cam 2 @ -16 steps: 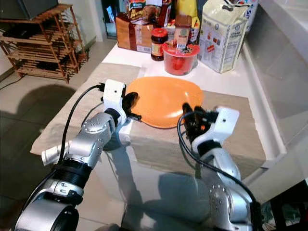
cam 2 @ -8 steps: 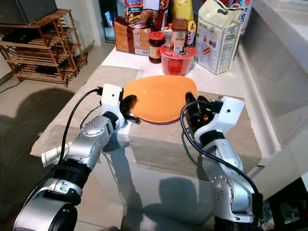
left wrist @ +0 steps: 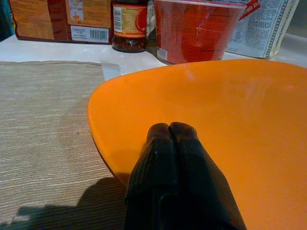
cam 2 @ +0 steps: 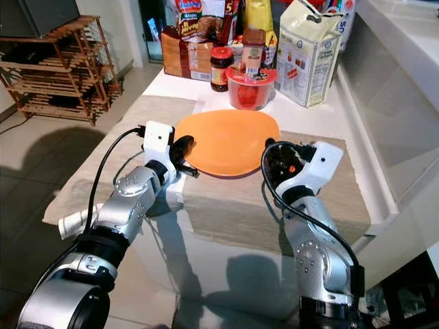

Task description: Setting the table

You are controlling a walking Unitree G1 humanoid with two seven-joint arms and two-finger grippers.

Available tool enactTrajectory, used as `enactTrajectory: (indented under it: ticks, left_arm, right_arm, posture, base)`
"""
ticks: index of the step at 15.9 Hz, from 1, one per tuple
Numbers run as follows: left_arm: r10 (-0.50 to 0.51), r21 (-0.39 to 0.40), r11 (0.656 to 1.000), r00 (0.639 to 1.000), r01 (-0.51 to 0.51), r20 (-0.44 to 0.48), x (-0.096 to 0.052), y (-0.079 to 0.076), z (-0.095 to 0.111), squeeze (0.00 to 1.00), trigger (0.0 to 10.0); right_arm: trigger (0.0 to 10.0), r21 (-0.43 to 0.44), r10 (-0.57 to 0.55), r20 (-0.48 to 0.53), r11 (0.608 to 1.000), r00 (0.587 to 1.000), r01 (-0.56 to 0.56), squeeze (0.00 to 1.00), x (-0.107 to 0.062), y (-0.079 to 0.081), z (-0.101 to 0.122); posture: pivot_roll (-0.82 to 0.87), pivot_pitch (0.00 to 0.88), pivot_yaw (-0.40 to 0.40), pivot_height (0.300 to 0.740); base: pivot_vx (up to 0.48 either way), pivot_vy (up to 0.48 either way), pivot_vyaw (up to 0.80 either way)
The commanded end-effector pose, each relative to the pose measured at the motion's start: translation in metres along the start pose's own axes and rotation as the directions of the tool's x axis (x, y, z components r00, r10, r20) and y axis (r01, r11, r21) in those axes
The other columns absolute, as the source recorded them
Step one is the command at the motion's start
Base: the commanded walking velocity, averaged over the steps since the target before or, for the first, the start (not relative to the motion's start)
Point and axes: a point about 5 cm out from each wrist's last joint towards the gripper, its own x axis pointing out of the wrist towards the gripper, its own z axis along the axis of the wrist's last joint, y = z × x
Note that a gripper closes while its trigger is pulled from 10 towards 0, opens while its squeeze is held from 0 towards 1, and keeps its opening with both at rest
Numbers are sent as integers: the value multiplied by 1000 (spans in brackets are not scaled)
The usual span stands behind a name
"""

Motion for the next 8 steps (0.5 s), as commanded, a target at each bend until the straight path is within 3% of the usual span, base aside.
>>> enactTrajectory:
  ticks: [1,5,7,8]
  left_arm:
    - [-3,-44,999,986,-5,-168,-10,0,-40,0,10000]
    - [-8,-39,999,987,2,-159,-10,0,-39,0,10000]
    - [-11,-38,999,988,5,-157,-9,0,-38,0,10000]
    - [-12,-37,999,988,7,-156,-9,-1,-38,0,10000]
  right_arm:
    - [10000,3,-12,-7,1000,1000,12,0,3,0,0]
    - [10000,68,-80,-30,994,996,82,0,6,-9,-2]
    - [10000,-2,-139,-42,990,989,139,0,8,-16,-3]
    - [10000,-58,-158,-43,986,986,156,1000,8,-18,-3]
  posture:
    - [-48,0,36,722]
    - [-46,0,37,722]
    - [-47,0,38,722]
    - [-45,0,37,722]
  base:
    - [0,0,0]
    - [0,0,0]
    - [0,0,0]
    - [0,0,0]
